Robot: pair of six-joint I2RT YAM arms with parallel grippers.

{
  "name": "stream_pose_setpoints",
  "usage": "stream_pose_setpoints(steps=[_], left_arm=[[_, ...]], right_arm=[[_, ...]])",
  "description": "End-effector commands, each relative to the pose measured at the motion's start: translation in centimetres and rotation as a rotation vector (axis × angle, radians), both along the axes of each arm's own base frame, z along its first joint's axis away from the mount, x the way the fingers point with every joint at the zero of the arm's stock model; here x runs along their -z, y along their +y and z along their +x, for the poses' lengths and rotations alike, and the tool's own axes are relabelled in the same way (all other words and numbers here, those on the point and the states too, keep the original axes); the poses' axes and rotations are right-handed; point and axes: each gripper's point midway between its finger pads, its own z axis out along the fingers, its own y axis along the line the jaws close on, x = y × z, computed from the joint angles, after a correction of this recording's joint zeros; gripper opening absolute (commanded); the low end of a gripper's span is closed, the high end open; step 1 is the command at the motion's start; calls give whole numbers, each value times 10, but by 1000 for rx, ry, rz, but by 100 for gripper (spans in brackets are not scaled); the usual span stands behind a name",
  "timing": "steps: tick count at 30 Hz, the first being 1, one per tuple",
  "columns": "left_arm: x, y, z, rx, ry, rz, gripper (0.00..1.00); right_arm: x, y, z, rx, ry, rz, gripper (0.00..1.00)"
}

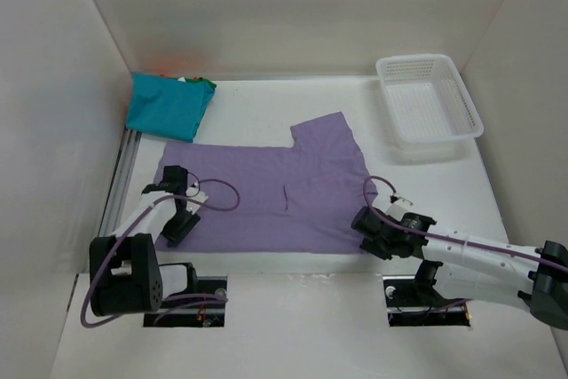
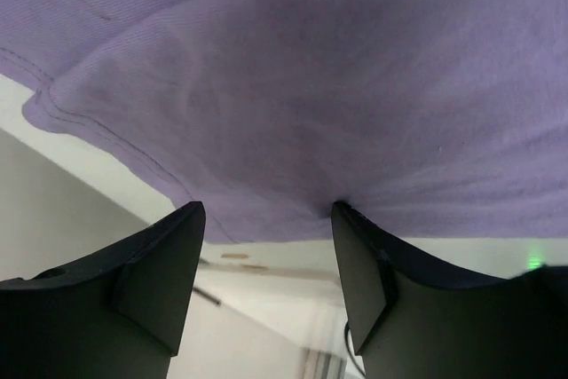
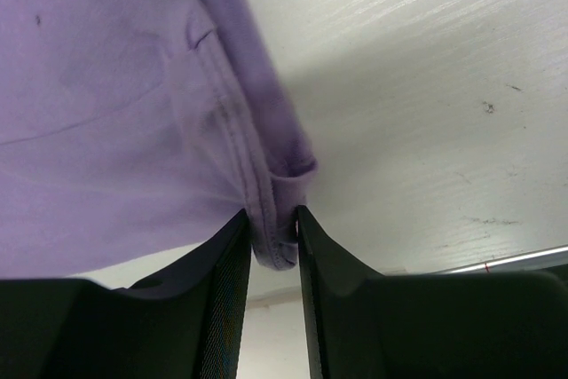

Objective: Fold and stack the t-shirts
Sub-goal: Fold the flattened tshirt in 1/3 of the way

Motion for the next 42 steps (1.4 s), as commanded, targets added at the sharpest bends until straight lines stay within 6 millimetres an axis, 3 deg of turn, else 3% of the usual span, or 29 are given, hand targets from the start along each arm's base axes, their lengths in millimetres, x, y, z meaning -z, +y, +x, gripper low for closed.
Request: stream_pose_setpoints(steps=[1, 7, 9, 12, 13, 16, 22, 25, 28, 30, 34, 37, 42], left_arm=[[20, 16, -9, -55, 49, 82, 57], [22, 13, -9, 19, 95, 114, 58], [23, 12, -8, 31, 104, 116, 49], [22, 11, -9, 55, 100, 118, 27], [22, 10, -9, 66, 94, 119, 24], [22, 7, -10, 103, 87, 122, 24], [22, 4, -10, 119, 87, 122, 26], [23, 4, -10, 122, 91, 118, 20], [22, 3, -12, 127, 93, 111, 9], [18, 1, -20, 136, 120, 96, 3], [4, 3, -27, 169, 122, 68, 2], [7, 5, -34, 162, 164, 60, 2], [6, 1, -37, 194, 206, 49, 3]], right_arm=[[-3, 3, 6, 7, -35, 8, 32], [-3, 3, 6, 7, -34, 8, 32], [-4, 3, 6, 7, -36, 5, 31], [-3, 4, 6, -4, -29, -7, 33], [-3, 5, 6, -8, -26, -7, 35], [-2, 11, 7, -16, -21, 10, 47], [7, 30, 5, -38, 8, 42, 48], [15, 32, 3, -47, 30, 25, 37], [21, 31, -2, -48, 55, 24, 10], [18, 28, -8, -49, 60, 27, 0], [12, 16, -34, -40, 95, 8, 0], [5, 15, -49, -46, 115, 11, 0], [-2, -4, -69, -27, 150, -47, 0]])
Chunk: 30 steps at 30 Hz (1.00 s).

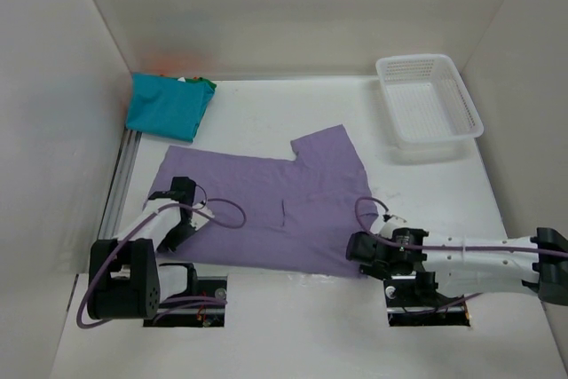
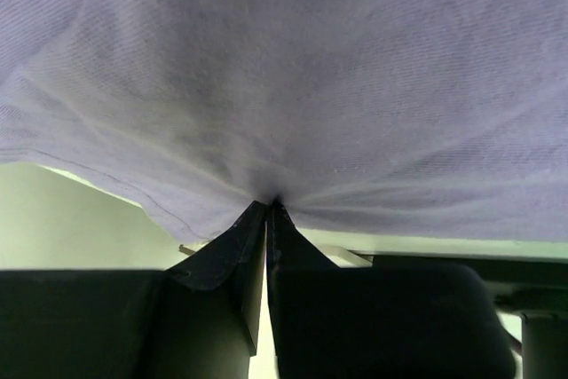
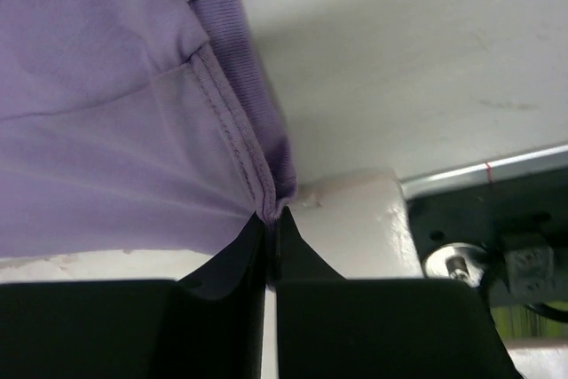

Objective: Fold and stack the t-shirts
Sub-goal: Fold the flattened tshirt in 1/3 of the way, then grap the side of the flattened tshirt furthest away from the robot with both arms

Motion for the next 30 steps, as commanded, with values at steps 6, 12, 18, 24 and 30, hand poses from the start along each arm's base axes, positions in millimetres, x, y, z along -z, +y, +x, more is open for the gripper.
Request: stream_pose_setpoints(steps=[6, 12, 18, 24, 30], left_arm=[[-7, -10, -15, 75, 110, -61, 10], [-18, -9, -23, 105, 175, -56, 24], [-57, -16, -7, 132, 118, -116, 43], [-136, -28, 110, 33, -363, -247, 58], [-144, -13, 212, -233, -656, -354, 63]], right_arm=[[-10, -33, -15, 93, 36, -57, 15], [-20, -21, -8, 43, 9, -40, 38], [-117, 35, 60, -122, -237, 38, 45], [-158, 48, 195, -285, -364, -70, 58], [-135, 25, 349, -245, -359, -165, 61]])
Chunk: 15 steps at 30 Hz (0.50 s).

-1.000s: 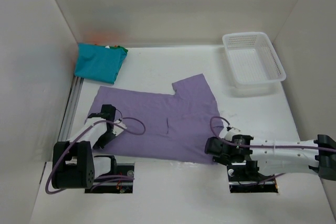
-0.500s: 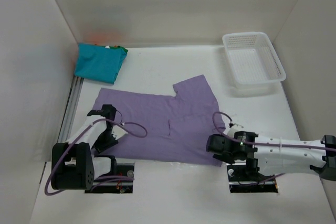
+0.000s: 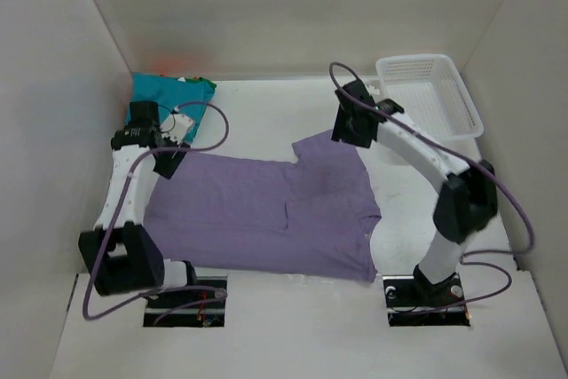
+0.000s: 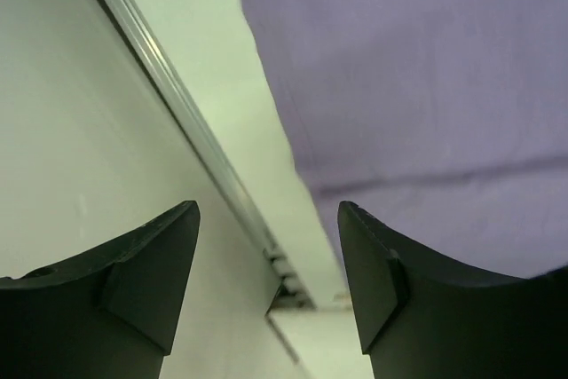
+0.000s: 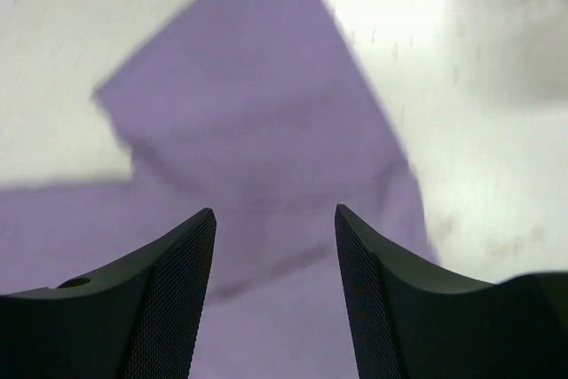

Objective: Fold and stack the t-shirts
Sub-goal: Grap the side of the flattened tshirt furthest away from the robot with both arms

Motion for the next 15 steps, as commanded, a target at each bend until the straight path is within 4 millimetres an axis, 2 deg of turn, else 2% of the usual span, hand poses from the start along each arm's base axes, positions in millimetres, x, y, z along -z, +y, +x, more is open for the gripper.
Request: stream_pose_setpoints(steps=[1, 4, 6, 8, 12, 15], left_arm=[[12, 1, 62, -169, -126, -161, 63], [37, 11, 88, -283, -91, -238, 61], [58, 18, 102, -347, -43, -278, 58], [71, 27, 114, -403, -24, -308, 56], [83, 43, 129, -463, -35, -323, 56], [92, 46, 134, -464, -25, -317, 57]], right_arm=[[11, -8, 76, -120, -32, -79, 61], [40, -10, 125, -97, 26, -89, 62], [55, -6, 147, -87, 48, -89, 63], [63, -6, 163, -61, 47, -95, 64], [82, -16, 182, 5, 60, -69, 66], [103, -17, 179, 11, 122, -53, 66]])
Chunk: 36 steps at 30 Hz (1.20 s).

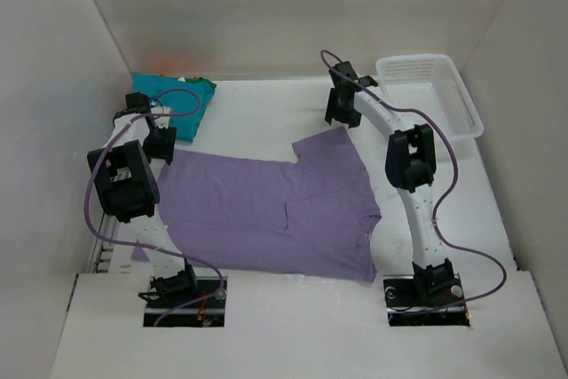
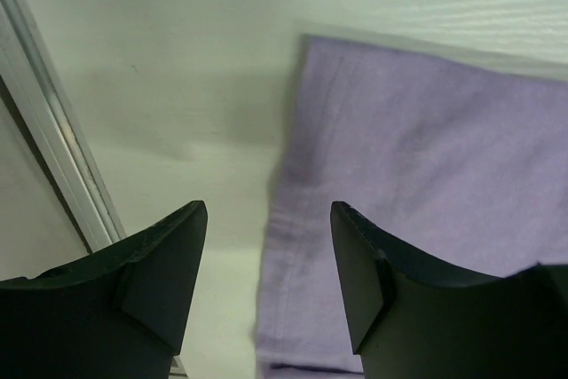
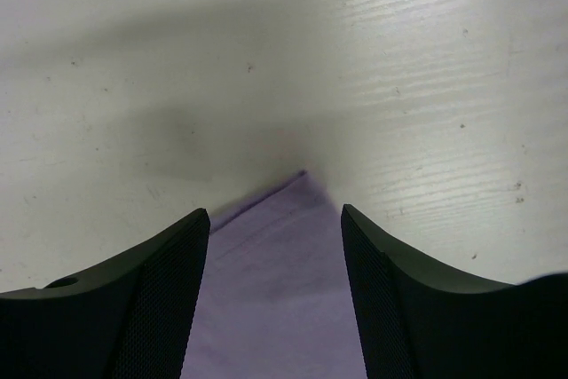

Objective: Fold and stack the t-shirts
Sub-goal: Grap the side of the flattened tshirt furthest away from the robot with both arms

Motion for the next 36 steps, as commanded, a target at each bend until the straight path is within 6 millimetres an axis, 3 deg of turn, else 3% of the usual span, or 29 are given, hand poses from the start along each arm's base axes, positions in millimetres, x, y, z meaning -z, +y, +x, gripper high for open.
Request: stream_pose_setpoints(steps=[1, 5, 11, 14, 15, 17, 19, 23, 31, 36], left_arm=[[-24, 2, 32, -32, -120, -8, 57], [-12, 2, 38, -45, -95, -30, 57], [-4, -6, 41, -35, -74, -64, 57], [-4, -18, 44, -3, -75, -79, 58], [-2, -23, 44, 10, -70, -86, 58], [5, -30, 44, 25, -55, -93, 58], [11, -33, 45, 28, -41, -95, 58], [9, -33, 52, 10, -64, -102, 57], [-33, -32, 77, -24, -238, -164, 58], [-28, -31, 80, -60, -237, -187, 57]], right_arm=[[-2, 2, 4, 8, 26, 42, 66], [17, 11, -9, -26, 113, 56, 66], [20, 12, -18, -48, 151, 46, 62], [22, 13, -25, -58, 181, 56, 41], [23, 16, -26, -64, 189, 70, 27], [23, 16, -28, -69, 196, 71, 12], [20, 16, -28, -74, 192, 71, 2], [5, 22, -26, -88, 151, 78, 0], [-39, 41, -28, -144, 34, 88, 0], [-44, 45, -34, -151, 4, 96, 0]])
